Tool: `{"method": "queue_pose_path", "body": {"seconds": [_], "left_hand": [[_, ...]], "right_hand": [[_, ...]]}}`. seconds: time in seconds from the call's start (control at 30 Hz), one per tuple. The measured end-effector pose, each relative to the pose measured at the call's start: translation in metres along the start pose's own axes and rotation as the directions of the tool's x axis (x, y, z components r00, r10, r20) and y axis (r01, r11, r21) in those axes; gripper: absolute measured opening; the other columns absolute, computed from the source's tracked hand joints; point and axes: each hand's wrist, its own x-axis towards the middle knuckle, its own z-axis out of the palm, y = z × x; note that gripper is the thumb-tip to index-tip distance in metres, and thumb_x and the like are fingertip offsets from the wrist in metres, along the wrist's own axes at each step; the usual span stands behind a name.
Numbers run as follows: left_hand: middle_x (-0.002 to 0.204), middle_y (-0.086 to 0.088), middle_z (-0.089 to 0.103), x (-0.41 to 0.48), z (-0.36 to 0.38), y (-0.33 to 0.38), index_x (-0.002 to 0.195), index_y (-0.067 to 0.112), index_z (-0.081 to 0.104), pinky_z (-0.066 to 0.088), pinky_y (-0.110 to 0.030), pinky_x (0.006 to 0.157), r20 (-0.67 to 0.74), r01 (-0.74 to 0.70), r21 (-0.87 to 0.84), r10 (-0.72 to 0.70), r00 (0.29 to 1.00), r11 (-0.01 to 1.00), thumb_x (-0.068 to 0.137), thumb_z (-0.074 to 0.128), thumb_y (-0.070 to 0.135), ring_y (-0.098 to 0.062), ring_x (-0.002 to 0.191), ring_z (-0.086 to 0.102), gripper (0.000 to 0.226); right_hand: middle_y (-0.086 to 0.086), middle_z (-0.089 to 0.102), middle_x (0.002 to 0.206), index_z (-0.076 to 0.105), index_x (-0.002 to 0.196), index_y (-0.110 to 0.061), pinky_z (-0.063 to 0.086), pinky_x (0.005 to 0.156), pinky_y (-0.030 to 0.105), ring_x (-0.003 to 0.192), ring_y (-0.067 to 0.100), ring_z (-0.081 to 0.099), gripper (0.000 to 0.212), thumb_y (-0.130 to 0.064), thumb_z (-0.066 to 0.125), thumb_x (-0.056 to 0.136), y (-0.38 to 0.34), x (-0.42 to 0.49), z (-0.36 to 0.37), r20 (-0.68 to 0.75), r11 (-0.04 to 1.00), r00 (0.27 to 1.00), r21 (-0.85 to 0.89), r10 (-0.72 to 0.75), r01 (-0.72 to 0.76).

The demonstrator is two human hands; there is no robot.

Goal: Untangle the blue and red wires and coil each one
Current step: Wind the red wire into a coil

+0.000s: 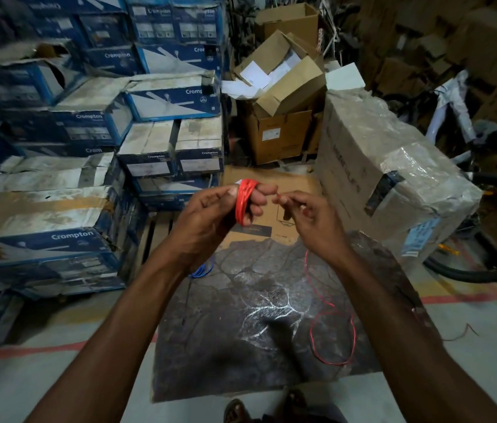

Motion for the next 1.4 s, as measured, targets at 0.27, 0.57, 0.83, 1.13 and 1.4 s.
{"method": "queue_pose_path", "body": {"seconds": [0.27,0.57,0.83,1.13,1.4], "left_hand": [[0.13,-0.016,0.066,0.013,0.0,-0.008,0.119,-0.009,0.06,0.053,-0.021,0.078,-0.171,-0.012,0.017,0.015,0.985,1.0,0.106,0.037,0.011,-0.017,0.101,0.066,0.034],[0.124,-0.007,0.071,0.029,0.004,-0.021,0.126,0.0,0.063,0.055,-0.025,0.083,-0.369,0.031,0.087,0.004,0.929,0.996,0.105,0.048,0.019,-0.019,0.113,0.068,0.032],[0.097,0.003,0.075,0.009,0.01,-0.035,0.104,0.011,0.076,0.052,-0.017,0.072,-0.123,0.028,0.582,0.054,0.991,0.813,0.102,0.055,0.015,-0.003,0.087,0.071,0.021],[0.113,-0.01,0.074,-0.009,0.005,-0.002,0.12,-0.006,0.066,0.052,-0.025,0.076,0.116,0.04,0.361,-0.088,0.989,0.932,0.101,0.045,0.01,-0.017,0.095,0.07,0.032],[0.094,-0.012,0.072,-0.009,0.004,0.005,0.109,-0.006,0.071,0.052,-0.02,0.069,0.025,0.067,-0.084,-0.065,0.998,0.994,0.097,0.041,0.014,-0.014,0.075,0.063,0.037]], "right_hand": [[0.001,0.063,0.063,0.071,0.118,-0.033,0.057,0.057,0.041,0.054,0.014,0.061,0.037,-0.055,0.044,0.106,-0.011,-0.087,0.048,0.235,0.999,0.972,-0.035,0.03,-0.023],[-0.004,0.06,0.073,0.056,0.1,-0.026,0.052,0.068,0.042,0.069,0.019,0.061,0.042,-0.054,0.025,0.107,-0.064,-0.132,0.028,0.355,0.933,0.933,-0.313,-0.058,0.177],[-0.016,0.066,0.092,0.066,0.106,-0.032,0.049,0.066,0.03,0.079,0.003,0.059,0.025,-0.042,0.043,0.107,-0.097,-0.081,-0.044,0.123,0.907,0.965,-0.332,-0.231,0.259],[-0.014,0.066,0.091,0.08,0.101,-0.028,0.05,0.075,0.029,0.088,0.003,0.062,0.016,-0.04,0.073,0.093,-0.078,-0.003,-0.064,-0.038,0.947,0.961,-0.186,-0.274,0.262],[-0.015,0.075,0.093,0.074,0.112,-0.038,0.056,0.069,0.04,0.083,0.007,0.07,0.029,-0.053,0.053,0.099,-0.039,-0.002,-0.01,0.077,0.993,0.992,-0.053,-0.103,0.107]]}}
